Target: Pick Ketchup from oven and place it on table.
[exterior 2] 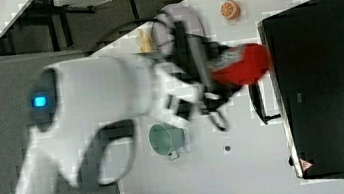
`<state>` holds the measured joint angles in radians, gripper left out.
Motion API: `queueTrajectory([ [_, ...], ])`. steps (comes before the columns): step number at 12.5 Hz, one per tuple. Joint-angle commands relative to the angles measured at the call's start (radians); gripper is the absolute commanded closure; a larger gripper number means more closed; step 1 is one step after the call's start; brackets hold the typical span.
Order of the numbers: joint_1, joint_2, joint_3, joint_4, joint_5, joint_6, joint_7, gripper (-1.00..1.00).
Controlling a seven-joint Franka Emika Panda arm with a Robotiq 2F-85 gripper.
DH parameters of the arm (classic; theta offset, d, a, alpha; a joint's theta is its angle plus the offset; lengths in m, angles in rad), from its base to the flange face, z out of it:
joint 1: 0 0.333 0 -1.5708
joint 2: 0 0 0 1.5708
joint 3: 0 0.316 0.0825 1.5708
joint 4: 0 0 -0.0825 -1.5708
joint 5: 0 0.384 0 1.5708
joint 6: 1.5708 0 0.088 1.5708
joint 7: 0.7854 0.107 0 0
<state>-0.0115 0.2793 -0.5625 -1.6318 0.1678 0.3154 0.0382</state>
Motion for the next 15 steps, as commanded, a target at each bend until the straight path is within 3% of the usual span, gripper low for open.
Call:
queueTrajectory([
  [1, 0.113, -0.108, 0.085, 0.036, -0.005, -0.04, -0.004, -0.27],
  [9, 0.212, -0.132, 0.241, -0.013, -0.046, -0.135, -0.002, -0.27],
  [15, 0.266, -0.131, 0.298, -0.248, -0.102, 0.029, 0.006, -0.27],
])
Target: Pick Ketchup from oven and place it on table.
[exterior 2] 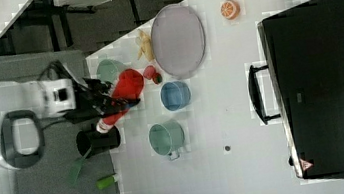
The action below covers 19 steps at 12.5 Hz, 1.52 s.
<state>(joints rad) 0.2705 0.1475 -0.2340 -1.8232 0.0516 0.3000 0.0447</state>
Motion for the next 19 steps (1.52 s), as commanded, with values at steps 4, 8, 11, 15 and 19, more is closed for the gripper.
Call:
queueTrajectory([
  [4, -0.019, 0.016, -0.037, -0.253, 0.014, 0.217, 0.0, -0.27],
  [8, -0.025, 0.103, -0.041, -0.356, 0.015, 0.378, 0.0, -0.27],
  [11, -0.026, 0.194, -0.044, -0.369, 0.02, 0.468, 0.0, -0.27],
  [15, -0.024, 0.246, -0.042, -0.38, 0.021, 0.552, 0.0, -0.97],
  [19, -0.02, 0.082, -0.043, -0.348, 0.021, 0.487, 0.019, -1.0],
])
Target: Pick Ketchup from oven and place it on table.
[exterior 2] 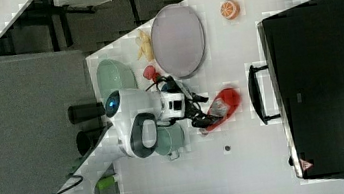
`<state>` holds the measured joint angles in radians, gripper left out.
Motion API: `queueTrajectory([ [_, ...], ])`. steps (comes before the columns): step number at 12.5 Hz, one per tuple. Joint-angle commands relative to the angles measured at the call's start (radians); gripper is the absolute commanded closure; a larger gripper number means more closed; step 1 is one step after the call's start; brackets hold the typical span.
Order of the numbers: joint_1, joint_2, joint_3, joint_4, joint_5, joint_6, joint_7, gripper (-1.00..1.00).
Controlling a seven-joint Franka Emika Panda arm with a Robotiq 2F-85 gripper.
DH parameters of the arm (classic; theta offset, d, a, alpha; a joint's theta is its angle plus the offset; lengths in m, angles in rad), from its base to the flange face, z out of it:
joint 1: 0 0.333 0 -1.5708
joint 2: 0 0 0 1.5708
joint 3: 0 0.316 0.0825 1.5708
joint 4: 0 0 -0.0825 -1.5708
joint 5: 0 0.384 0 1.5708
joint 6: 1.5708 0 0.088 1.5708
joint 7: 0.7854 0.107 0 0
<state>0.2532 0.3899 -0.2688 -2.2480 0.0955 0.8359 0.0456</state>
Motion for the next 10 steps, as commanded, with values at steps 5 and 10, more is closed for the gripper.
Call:
queueTrajectory([
  [5, -0.004, -0.412, -0.011, 0.259, -0.028, -0.43, 0.019, -1.0],
  [10, -0.001, -0.498, 0.012, 0.493, -0.141, -0.715, 0.019, -1.0],
])
